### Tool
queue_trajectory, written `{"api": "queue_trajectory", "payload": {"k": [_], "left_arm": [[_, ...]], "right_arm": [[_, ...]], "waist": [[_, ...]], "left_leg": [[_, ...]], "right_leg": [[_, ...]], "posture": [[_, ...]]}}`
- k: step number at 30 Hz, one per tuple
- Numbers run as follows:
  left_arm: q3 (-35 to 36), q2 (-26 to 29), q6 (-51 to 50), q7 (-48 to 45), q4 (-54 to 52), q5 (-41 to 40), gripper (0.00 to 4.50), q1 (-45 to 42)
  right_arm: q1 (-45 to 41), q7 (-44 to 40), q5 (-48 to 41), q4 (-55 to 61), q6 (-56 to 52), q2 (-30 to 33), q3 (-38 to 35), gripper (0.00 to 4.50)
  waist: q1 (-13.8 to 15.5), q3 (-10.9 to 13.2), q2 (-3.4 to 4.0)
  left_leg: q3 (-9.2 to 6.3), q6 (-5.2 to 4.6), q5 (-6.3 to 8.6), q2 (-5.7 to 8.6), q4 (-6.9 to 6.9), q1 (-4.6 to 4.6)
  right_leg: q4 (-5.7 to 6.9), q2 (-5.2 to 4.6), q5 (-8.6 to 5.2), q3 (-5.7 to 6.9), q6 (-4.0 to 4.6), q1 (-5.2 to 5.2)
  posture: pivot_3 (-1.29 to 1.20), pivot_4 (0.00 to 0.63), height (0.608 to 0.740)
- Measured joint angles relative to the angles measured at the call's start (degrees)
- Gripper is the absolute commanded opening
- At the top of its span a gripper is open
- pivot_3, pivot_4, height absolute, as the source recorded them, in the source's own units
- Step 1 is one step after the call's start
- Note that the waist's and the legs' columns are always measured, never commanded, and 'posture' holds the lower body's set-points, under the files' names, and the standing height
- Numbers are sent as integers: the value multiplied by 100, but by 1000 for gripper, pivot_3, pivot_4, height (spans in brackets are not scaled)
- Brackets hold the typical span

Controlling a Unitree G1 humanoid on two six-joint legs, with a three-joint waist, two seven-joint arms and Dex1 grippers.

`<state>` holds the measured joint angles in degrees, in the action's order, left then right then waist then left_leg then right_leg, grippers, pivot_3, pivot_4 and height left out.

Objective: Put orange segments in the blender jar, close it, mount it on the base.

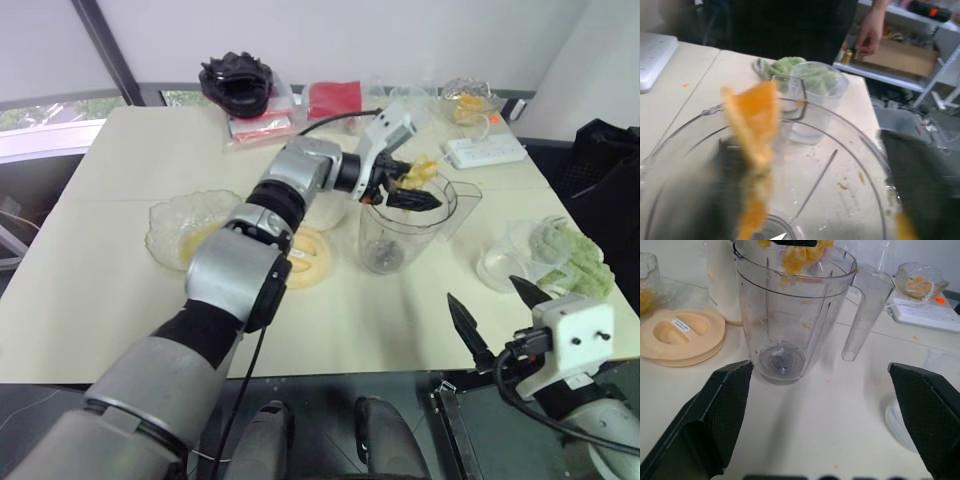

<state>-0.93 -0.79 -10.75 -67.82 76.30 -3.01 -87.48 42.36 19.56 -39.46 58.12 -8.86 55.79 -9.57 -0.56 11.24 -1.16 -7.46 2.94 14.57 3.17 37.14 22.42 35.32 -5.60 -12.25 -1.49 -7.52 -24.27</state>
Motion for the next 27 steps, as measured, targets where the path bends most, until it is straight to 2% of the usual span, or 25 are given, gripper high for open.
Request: {"api": "queue_trajectory", "payload": {"k": [5, 9, 15, 24, 27], "left_arm": [[-9, 19, -12, -184, 1, 60, 4445, 0], [-305, 21, 195, -463, 1, 447, 4445, 1], [-675, 13, 1237, -683, -78, 864, 4445, 0], [-626, 14, 1318, -160, -15, 885, 4445, -20], [-218, 97, 1062, 38, 10, 657, 4445, -40]], "right_arm": [[229, 347, -8, 1, 324, 348, 45, 4500], [204, 557, -55, 1, 419, 603, 76, 4500], [160, 766, -135, 1, 429, 738, 140, 4500], [157, 942, -125, 1, 474, 783, 253, 4500], [231, 909, -159, 2, 474, 796, 204, 4500]], "waist": [[-3, 0, -1], [1, 0, -1], [7, -2, -3], [8, -2, -3], [-5, -1, -3]], "left_leg": [[0, -1, 0, 1, 1, -1], [0, -1, 0, 1, 2, -2], [0, -4, 2, 0, 2, -13], [-1, -10, 5, 0, 9, -20], [-1, -17, 10, 0, 9, -20]], "right_leg": [[-1, 0, 0, 0, 1, 3], [-4, 0, 0, 0, 2, 8], [-12, 0, 0, 0, 4, 27], [-16, 0, -2, 0, 0, 40], [-16, 0, -2, 0, 1, 40]], "posture": [[0, 150, 740], [0, 150, 740], [0, 150, 740], [0, 150, 740], [0, 150, 740]]}}
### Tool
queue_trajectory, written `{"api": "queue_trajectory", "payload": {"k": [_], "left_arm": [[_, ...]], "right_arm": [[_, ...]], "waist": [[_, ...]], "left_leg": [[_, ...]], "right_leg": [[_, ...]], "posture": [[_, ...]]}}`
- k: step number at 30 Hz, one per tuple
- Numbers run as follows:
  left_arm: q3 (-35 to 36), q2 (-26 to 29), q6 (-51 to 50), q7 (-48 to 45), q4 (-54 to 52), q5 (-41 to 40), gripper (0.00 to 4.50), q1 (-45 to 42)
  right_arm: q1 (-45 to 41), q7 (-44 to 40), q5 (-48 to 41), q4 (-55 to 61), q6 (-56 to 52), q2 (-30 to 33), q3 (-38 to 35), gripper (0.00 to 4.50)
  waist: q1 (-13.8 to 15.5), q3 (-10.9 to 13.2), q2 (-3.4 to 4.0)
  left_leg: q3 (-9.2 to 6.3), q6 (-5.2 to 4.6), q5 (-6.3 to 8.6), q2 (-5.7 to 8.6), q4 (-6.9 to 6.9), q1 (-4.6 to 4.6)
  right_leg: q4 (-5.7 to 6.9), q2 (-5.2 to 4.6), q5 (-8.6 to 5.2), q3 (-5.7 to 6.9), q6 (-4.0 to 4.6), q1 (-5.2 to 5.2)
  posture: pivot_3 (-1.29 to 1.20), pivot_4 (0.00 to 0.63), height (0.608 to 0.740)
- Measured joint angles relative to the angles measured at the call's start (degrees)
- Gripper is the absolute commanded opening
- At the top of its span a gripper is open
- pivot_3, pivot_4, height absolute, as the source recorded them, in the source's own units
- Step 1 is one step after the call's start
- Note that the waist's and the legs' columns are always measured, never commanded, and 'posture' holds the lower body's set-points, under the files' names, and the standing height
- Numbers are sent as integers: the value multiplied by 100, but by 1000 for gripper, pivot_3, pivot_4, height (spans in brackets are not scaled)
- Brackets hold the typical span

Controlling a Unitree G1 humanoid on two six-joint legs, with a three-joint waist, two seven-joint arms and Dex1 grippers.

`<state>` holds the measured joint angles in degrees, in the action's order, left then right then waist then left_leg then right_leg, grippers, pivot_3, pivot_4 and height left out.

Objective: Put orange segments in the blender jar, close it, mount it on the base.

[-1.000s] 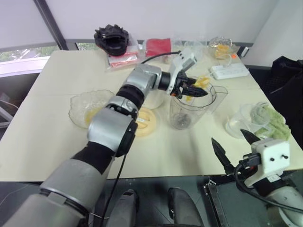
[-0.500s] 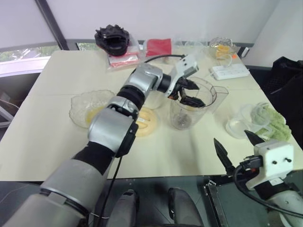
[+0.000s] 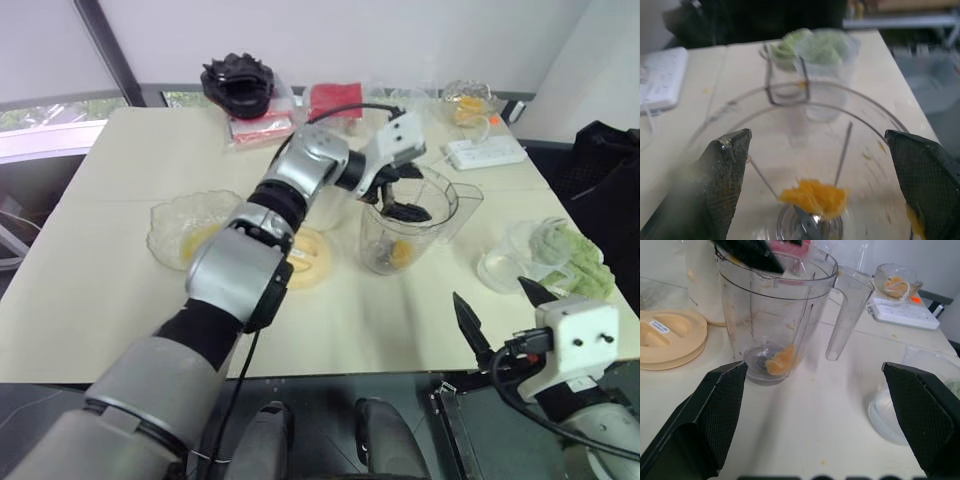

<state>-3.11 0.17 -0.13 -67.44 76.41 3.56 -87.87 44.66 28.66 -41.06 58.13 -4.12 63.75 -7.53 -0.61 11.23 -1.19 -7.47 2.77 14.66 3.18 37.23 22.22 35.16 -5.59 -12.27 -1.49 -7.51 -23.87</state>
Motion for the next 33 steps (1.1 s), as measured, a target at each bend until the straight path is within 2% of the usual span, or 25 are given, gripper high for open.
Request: {"api": "queue_trajectory", "payload": {"k": [5, 10, 14, 18, 19, 24, 28, 33], "left_arm": [[695, 277, -511, 158, -7, -551, 4445, -306], [900, 748, -870, -250, -248, -778, 4445, -418], [833, 1126, -1173, -865, -824, -809, 4445, 14], [592, 1611, -1855, -1281, -2594, -966, 4445, 1481], [501, 1797, -2077, -1279, -3462, -1028, 4445, 2156], [315, 2326, -2488, -928, -5906, -1161, 4445, 4236], [191, 2426, -2699, -450, -6781, -1204, 4445, 4837], [145, 2333, -3021, 69, -7514, -1474, 4445, 5301]], "right_arm": [[215, -226, -177, 2, -69, -116, -343, 4500], [458, -639, -245, 12, -596, -907, -944, 4500], [290, -903, -185, -165, -971, -1612, -1374, 4500], [-69, -1113, 66, -686, -1314, -2173, -1676, 4500], [-229, -1183, 157, -853, -1419, -2287, -1717, 4500], [-942, -1490, 447, -1615, -1773, -2576, -1960, 4500], [-1499, -1785, 652, -2191, -2041, -2680, -2058, 4500], [-2391, -2129, 838, -3201, -2296, -2825, -2080, 4500]], "waist": [[5, 1, -1], [-4, 0, 0], [-16, -3, 6], [-32, -4, 15], [-48, -5, 17], [13, -4, 19], [145, -5, 19], [92, -11, 27]], "left_leg": [[-1, -3, 2, 0, 2, 1], [0, -11, 7, 0, 0, -1], [1, -12, 7, -2, 0, -15], [4, -13, 8, -6, -14, -46], [7, -13, 8, -12, -19, -53], [5, -13, 9, -11, -16, -55], [4, -13, 9, -7, -6, -62], [13, -14, 10, -7, -11, -74]], "right_leg": [[0, 0, 0, 1, -2, 0], [1, 0, -2, 0, -3, 1], [5, 1, -1, -1, -1, 10], [7, 1, -3, -7, 4, 26], [5, 1, -4, -11, 6, 27], [6, 0, -11, -17, 21, 32], [2, -1, -12, -16, 30, 48], [-3, -1, -12, -17, 29, 55]], "posture": [[0, 150, 740], [0, 150, 740], [0, 150, 740], [0, 150, 740], [0, 150, 740], [0, 150, 740], [0, 150, 740], [0, 150, 740]]}}
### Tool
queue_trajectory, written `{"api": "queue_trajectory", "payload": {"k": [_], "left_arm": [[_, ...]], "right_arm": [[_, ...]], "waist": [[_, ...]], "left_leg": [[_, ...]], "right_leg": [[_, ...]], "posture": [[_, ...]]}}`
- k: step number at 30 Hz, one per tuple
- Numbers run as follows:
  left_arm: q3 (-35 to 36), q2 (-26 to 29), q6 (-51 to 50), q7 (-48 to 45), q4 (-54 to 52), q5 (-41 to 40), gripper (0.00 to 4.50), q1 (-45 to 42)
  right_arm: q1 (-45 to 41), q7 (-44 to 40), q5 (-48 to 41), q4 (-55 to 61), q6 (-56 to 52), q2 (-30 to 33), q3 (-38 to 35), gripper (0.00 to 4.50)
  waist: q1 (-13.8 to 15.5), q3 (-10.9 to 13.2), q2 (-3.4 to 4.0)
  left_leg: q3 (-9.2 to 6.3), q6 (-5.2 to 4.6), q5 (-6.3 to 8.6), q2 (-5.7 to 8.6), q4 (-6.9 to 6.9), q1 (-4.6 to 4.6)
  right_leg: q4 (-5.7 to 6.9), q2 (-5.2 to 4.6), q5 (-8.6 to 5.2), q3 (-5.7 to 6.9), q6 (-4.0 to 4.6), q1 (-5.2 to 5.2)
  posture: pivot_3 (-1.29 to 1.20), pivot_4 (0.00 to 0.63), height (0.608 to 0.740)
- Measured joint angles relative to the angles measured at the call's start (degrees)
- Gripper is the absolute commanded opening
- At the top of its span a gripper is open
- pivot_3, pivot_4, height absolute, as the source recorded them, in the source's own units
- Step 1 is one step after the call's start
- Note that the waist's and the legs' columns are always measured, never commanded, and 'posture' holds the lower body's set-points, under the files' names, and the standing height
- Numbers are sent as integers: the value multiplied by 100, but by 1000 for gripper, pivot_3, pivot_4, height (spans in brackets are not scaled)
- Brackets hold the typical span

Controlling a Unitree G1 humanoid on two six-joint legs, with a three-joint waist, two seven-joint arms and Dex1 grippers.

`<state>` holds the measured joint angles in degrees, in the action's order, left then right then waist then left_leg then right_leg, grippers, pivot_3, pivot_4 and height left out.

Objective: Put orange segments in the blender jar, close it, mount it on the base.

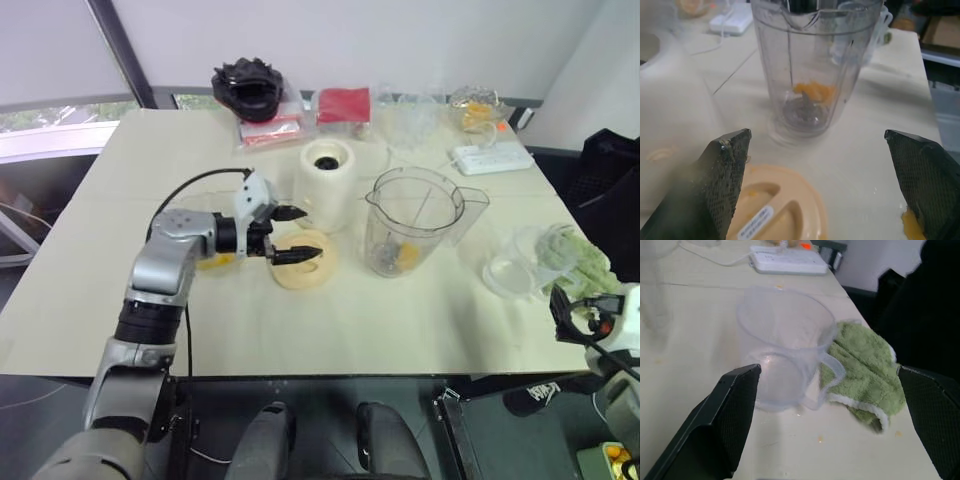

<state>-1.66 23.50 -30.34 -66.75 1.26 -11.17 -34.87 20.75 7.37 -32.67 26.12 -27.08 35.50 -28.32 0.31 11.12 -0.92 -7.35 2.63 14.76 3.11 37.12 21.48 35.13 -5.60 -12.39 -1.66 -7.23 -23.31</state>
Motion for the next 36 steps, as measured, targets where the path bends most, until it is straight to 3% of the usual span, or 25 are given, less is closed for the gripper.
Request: {"api": "queue_trajectory", "payload": {"k": [8, 36], "left_arm": [[-225, 28, -76, 430, -532, -203, 4445, 351], [-636, 237, 18, 863, -640, -413, 4445, 380]], "right_arm": [[-753, -179, 441, -1153, -139, -242, -22, 4500], [-2212, -399, 1121, -2575, -97, -793, -143, 4500]], "waist": [[-13, -7, 20], [-112, -7, 26]], "left_leg": [[3, 0, 0, 0, -4, -1], [1, 0, 0, 0, -9, -1]], "right_leg": [[8, 2, 0, 0, 0, -5], [6, 2, 0, 0, -2, -7]], "posture": [[0, 150, 740], [0, 150, 740]]}}
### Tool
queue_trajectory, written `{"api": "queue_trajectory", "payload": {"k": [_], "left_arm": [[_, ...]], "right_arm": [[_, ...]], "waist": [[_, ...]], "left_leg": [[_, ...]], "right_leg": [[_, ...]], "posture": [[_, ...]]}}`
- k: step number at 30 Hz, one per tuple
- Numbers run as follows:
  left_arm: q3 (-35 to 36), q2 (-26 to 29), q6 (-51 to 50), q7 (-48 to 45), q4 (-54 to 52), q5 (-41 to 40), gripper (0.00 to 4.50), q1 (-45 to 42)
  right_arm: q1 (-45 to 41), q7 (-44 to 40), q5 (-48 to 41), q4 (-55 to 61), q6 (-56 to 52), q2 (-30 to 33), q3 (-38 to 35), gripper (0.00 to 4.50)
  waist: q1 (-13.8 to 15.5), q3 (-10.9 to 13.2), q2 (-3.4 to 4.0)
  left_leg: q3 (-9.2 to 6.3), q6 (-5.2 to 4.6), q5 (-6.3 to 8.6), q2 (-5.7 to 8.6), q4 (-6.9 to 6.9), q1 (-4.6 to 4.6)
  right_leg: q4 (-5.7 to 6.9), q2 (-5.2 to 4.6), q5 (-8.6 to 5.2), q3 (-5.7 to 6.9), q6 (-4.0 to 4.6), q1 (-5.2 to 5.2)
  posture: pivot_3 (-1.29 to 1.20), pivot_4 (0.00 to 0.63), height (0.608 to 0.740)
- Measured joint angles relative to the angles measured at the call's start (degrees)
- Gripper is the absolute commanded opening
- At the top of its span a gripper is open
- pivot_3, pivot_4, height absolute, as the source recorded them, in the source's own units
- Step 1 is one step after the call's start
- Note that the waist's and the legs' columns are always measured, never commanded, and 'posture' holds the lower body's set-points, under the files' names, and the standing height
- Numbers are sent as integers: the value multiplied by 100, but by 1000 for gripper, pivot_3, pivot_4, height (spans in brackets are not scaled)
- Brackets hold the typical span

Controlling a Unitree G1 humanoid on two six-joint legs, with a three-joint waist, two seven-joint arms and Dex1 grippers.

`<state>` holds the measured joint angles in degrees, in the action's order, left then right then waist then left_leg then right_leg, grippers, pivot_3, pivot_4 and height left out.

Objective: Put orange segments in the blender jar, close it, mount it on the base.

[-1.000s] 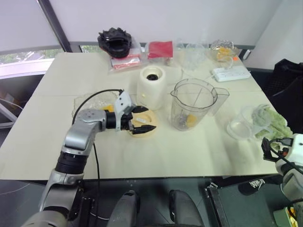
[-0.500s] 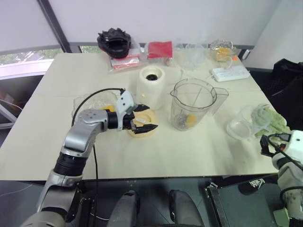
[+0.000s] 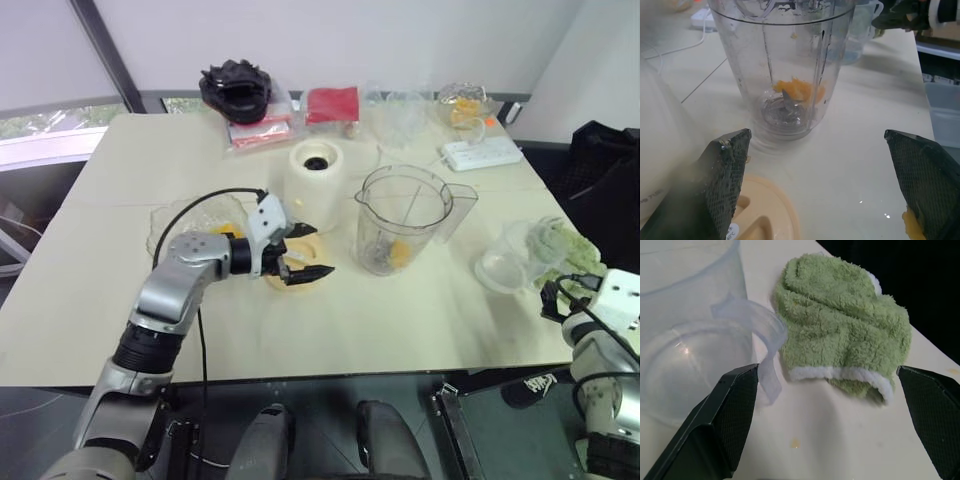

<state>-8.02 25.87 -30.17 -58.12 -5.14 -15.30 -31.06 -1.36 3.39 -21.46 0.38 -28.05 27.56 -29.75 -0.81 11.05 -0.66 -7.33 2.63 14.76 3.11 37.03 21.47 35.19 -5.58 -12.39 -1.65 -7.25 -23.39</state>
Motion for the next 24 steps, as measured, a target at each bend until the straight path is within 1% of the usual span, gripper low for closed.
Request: {"api": "queue_trajectory", "payload": {"k": [10, 24], "left_arm": [[-18, 47, 97, 20, 2, -4, 4445, 0], [-76, 97, 305, 24, 51, 10, 4445, -3]], "right_arm": [[-400, 49, 186, -475, 235, -131, -5, 4500], [-823, 155, 456, -1181, 796, -151, -12, 4500]], "waist": [[-15, 1, 1], [-23, 2, 3]], "left_leg": [[0, 0, 0, 0, -1, 0], [0, 0, 0, 0, -3, 1]], "right_leg": [[-1, 0, 0, 0, 0, -1], [-2, 0, 0, 0, 0, -2]], "posture": [[0, 150, 740], [0, 150, 740]]}}
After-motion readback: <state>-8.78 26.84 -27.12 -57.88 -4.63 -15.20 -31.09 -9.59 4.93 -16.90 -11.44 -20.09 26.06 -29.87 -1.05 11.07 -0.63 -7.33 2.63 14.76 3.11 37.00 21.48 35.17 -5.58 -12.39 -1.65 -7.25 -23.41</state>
